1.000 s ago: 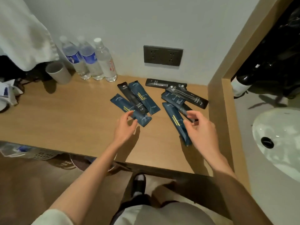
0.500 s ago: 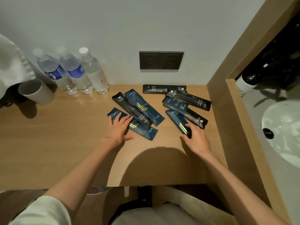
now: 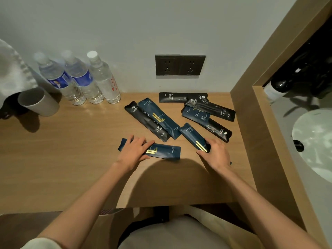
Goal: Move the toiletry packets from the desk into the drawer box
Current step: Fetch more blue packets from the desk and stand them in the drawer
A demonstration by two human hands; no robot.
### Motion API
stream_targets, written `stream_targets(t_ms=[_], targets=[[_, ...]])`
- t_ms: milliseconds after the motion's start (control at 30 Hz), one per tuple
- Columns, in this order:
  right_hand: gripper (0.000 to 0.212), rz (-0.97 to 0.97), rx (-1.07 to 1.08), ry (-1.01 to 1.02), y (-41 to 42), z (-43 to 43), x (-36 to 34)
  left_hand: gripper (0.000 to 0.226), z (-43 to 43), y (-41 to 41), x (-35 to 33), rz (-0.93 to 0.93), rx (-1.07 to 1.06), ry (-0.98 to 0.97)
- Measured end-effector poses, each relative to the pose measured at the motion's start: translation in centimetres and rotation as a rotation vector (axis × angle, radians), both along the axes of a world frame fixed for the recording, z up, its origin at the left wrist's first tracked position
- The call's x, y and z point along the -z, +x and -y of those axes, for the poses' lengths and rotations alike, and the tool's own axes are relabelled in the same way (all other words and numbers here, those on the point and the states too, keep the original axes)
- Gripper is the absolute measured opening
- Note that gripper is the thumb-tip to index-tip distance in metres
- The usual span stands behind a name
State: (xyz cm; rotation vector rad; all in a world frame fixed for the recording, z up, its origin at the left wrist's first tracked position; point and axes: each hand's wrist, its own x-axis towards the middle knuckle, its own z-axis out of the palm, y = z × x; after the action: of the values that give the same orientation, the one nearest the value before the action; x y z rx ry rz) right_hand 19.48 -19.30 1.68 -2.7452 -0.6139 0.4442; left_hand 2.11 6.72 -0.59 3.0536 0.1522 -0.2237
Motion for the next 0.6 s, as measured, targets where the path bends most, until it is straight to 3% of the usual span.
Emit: stream_targets(t_ms=[133,433,600], targets=[[0.063,-0.039,0.062,0.003,0.5,-0.3,0.1,0.057,0.6,0.0,0.0,-0.057,0.014,0.101],[0.078,-0.209,0.173,0.015,1.2,-0.4,0.7,0.06,1.5,0.0,-1.0,-0.053,-0.097,0.054],[0.056,-0.26,0.185,0.0,1.2,0.3,1.6,0.049,2.0,0.1,-1.3,-0.042,-0.204,-0.102]])
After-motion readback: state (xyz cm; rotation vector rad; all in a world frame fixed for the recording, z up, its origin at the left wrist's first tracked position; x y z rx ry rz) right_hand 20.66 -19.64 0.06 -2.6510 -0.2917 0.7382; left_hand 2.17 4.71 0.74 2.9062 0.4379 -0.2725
